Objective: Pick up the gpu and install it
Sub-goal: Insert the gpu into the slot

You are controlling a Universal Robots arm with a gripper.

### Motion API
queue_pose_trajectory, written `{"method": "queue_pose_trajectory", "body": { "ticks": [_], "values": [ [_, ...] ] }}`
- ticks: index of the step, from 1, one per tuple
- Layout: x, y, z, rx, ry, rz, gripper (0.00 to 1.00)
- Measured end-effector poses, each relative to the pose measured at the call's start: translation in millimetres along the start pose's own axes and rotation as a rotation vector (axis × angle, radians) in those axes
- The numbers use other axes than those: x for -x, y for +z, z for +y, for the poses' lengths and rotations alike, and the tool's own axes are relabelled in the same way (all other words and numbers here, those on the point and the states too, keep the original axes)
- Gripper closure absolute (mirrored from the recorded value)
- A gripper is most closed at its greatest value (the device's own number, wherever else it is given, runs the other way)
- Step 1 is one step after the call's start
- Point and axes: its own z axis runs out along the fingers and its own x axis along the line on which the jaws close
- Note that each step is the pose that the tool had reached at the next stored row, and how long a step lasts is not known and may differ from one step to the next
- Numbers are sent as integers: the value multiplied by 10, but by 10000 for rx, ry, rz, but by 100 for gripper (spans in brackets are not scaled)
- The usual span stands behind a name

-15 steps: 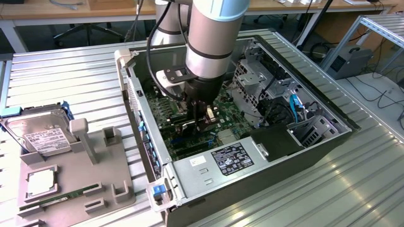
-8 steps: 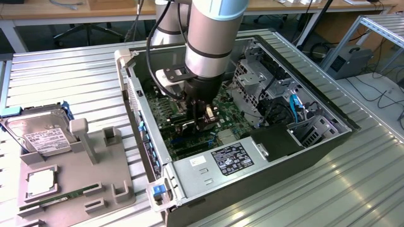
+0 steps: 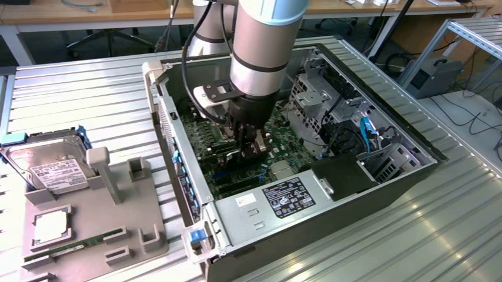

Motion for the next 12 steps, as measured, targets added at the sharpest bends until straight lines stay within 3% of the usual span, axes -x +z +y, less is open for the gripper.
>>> {"method": "queue_pose_trajectory", "body": {
  "ticks": [12],
  "values": [
    [27,10,14,-1,85,0,73]
  ]
}}
